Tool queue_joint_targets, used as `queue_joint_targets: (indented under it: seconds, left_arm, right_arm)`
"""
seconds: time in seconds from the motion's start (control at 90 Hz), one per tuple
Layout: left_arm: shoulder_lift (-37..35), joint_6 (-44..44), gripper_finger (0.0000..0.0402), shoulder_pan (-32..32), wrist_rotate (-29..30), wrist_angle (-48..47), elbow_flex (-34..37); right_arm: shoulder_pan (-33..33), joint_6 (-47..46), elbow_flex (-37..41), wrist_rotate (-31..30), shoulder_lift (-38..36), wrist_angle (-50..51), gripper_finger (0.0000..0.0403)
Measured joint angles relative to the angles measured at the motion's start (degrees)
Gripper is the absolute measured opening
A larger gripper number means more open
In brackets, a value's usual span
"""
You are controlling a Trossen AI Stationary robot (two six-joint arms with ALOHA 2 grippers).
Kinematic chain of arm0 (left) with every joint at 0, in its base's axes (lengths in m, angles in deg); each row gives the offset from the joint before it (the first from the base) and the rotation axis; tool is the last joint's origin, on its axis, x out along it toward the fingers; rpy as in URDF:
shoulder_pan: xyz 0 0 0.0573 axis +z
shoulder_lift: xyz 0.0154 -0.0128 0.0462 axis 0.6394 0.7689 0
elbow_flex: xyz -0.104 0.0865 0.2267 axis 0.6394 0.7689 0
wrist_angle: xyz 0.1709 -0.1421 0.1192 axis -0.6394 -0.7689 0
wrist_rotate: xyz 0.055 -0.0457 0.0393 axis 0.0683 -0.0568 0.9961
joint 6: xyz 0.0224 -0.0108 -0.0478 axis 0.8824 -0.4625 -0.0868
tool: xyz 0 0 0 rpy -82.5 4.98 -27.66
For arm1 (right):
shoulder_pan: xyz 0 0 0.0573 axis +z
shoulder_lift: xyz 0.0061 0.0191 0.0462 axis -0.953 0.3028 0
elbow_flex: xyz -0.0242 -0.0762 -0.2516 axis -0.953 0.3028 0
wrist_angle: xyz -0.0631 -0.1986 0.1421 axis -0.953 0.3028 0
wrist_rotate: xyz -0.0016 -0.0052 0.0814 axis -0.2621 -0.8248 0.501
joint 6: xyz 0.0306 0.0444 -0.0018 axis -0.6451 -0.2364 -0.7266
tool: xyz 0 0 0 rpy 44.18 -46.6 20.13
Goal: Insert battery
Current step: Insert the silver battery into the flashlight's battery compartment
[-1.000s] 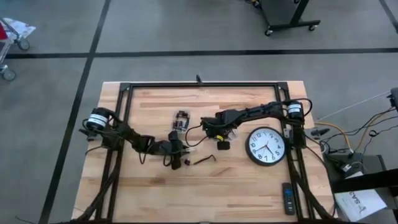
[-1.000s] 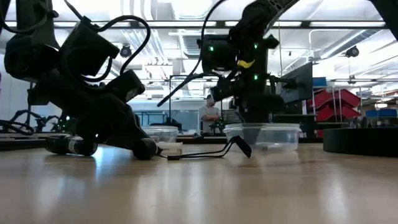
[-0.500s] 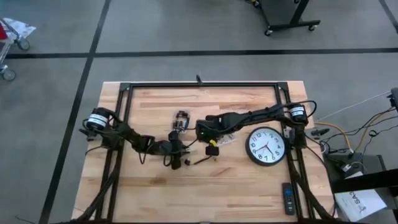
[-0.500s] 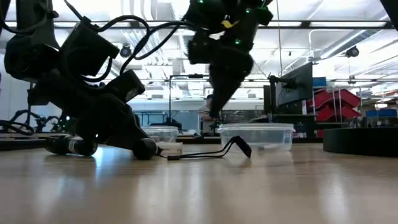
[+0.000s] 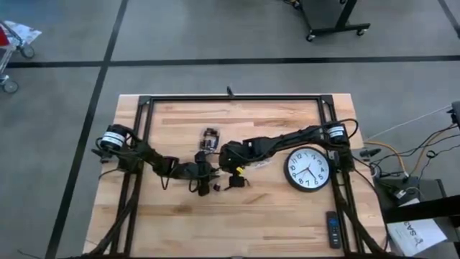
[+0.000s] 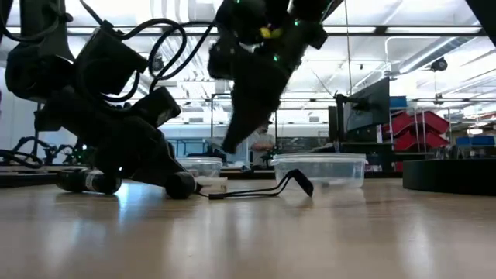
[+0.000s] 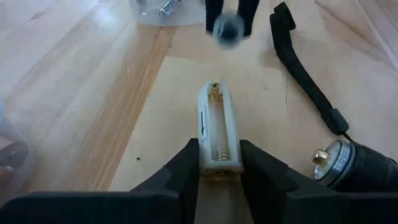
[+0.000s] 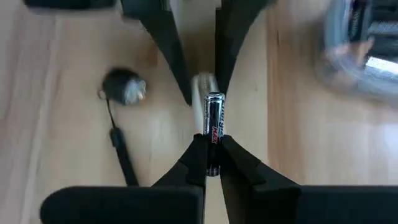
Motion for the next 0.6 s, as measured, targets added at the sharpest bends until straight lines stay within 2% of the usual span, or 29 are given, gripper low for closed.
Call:
queue_joint_targets:
  seconds: [0.122, 0.378, 0.6]
  left_arm:
    - [0.0, 0.0, 0.0081, 0.0, 0.0, 0.1, 0.0]
    - [0.0, 0.0, 0.0092, 0.0, 0.0, 0.1, 0.0]
    - [0.0, 0.0, 0.0082, 0.0, 0.0, 0.1, 0.0]
  right_arm:
    - [0.0, 0.3, 0.0, 1.4, 1.8, -1.2, 0.0006]
    - [0.0, 0.3, 0.0, 1.4, 3.4, -1.5, 0.0007]
    - [0.1, 1.5, -0.1, 0.4, 3.3, -1.8, 0.0008]
